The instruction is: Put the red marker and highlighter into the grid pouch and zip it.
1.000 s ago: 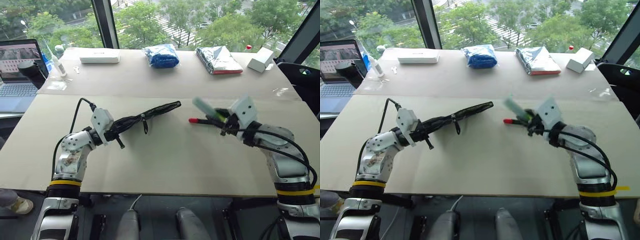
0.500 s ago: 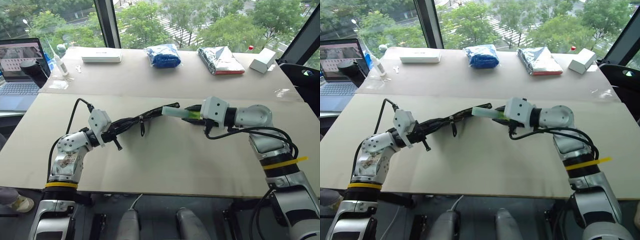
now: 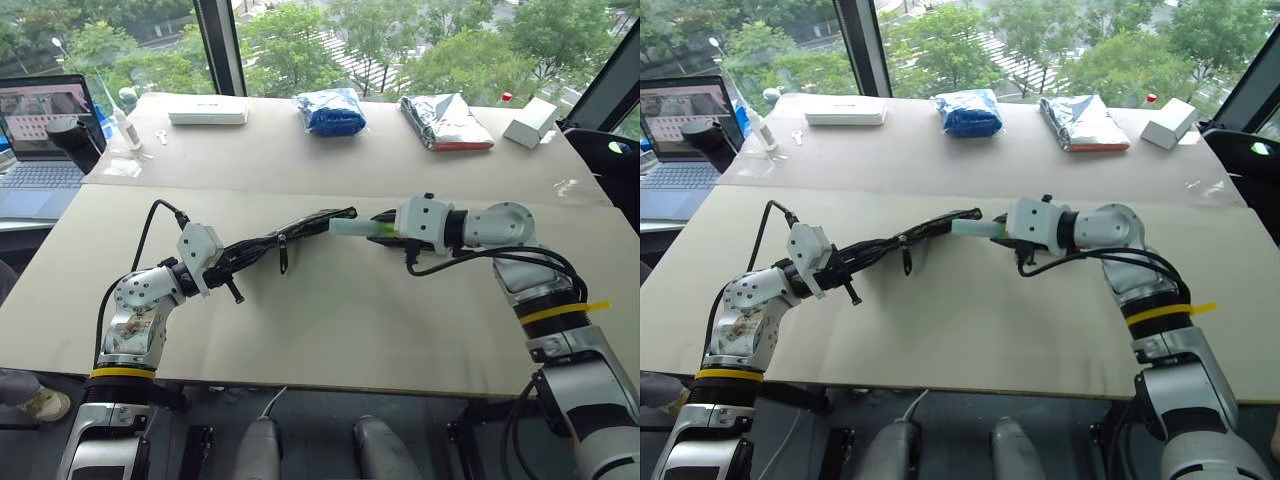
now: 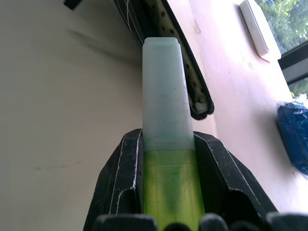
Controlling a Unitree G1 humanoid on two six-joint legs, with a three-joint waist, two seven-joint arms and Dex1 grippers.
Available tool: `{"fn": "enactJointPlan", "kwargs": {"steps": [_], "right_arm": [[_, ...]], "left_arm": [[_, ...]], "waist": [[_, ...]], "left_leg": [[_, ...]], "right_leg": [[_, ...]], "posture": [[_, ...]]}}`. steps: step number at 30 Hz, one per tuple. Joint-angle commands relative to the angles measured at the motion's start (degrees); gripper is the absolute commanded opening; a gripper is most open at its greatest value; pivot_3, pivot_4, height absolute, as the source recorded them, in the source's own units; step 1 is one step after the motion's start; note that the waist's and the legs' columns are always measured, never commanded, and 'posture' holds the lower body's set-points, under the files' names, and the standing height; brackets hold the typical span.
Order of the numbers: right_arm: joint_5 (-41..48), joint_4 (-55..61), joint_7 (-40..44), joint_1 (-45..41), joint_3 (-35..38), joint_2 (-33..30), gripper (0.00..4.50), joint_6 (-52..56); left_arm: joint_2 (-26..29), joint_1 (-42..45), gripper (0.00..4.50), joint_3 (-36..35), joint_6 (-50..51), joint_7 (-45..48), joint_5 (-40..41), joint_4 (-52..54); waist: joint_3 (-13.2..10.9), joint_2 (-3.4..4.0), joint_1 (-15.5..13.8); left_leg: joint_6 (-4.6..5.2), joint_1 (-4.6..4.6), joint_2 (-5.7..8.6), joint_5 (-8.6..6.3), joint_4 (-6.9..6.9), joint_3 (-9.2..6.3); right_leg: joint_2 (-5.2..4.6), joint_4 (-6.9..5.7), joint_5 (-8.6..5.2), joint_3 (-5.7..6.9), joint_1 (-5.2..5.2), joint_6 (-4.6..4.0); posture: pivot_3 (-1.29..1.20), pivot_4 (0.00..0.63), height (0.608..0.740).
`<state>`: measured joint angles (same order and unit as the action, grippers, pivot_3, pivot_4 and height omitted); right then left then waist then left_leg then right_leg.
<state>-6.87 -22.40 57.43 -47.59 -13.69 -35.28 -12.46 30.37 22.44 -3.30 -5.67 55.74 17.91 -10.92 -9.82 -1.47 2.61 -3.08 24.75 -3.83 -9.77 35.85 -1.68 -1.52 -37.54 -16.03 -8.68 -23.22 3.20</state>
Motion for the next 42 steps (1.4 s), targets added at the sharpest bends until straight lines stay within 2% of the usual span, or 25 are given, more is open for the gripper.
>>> {"fn": "enactJointPlan", "kwargs": {"steps": [1, 13, 25, 38, 40, 42], "right_arm": [[-1.4, -1.5, -1.7, -2.6, -0.1, 0.8, 1.08, -2.2], [-2.7, -1.8, -0.7, -2.0, -1.4, 1.4, 1.08, -1.5], [-12.7, 0.8, -5.9, -2.6, -10.7, 9.6, 1.08, -4.1], [-18.1, -1.3, -15.3, -5.0, -13.7, 18.1, 1.08, -7.6], [-16.1, -1.1, -14.1, -4.6, -12.7, 18.0, 2.09, -6.9], [-14.7, -1.0, -13.3, -4.5, -11.6, 17.4, 2.61, -6.7]], "left_arm": [[0.1, 0.3, 0.0, 0.1, -2.2, 0.2, -0.6, 1.2], [0.6, -0.9, 0.0, 1.9, -6.8, 1.7, -3.8, -0.8], [0.4, -0.9, 0.0, 2.6, -8.1, 2.5, -3.9, -1.7], [-0.3, -0.1, 0.0, 1.9, -5.5, 2.1, -1.9, 0.1], [-0.3, 0.0, 0.0, 1.8, -5.1, 1.9, -1.7, 0.4], [-0.2, 0.0, 0.0, 1.8, -4.8, 1.9, -1.6, 0.7]], "waist": [[0.0, 0.0, 0.0], [0.0, 0.0, 0.0], [0.0, 0.01, 0.0], [0.0, 0.0, -0.1], [0.0, 0.0, 0.0], [0.0, 0.0, 0.0]], "left_leg": [[0.0, -0.01, 0.0, 0.0, 0.0, 0.0], [0.0, 0.0, 0.0, 0.0, 0.01, 0.0], [0.0, -0.02, 0.0, 0.0, 0.03, 0.0], [-0.01, -0.03, 0.01, 0.01, 0.06, -0.01], [-0.01, -0.03, 0.0, 0.01, 0.05, -0.01], [-0.01, -0.03, -0.01, 0.01, 0.05, -0.01]], "right_leg": [[0.0, -0.01, 0.0, 0.0, 0.0, 0.0], [0.0, -0.04, 0.0, 0.0, 0.0, -0.01], [0.0, -0.11, 0.0, 0.0, -0.01, -0.01], [0.0, -0.18, 0.0, 0.01, -0.02, -0.01], [0.0, -0.19, 0.0, 0.01, -0.02, -0.01], [0.01, -0.2, 0.0, 0.01, -0.02, -0.01]], "posture": [[0.0, 0.15, 0.74], [0.0, 0.15, 0.74], [0.0, 0.15, 0.74], [0.0, 0.15, 0.74], [0.0, 0.15, 0.74], [0.0, 0.15, 0.74]]}}
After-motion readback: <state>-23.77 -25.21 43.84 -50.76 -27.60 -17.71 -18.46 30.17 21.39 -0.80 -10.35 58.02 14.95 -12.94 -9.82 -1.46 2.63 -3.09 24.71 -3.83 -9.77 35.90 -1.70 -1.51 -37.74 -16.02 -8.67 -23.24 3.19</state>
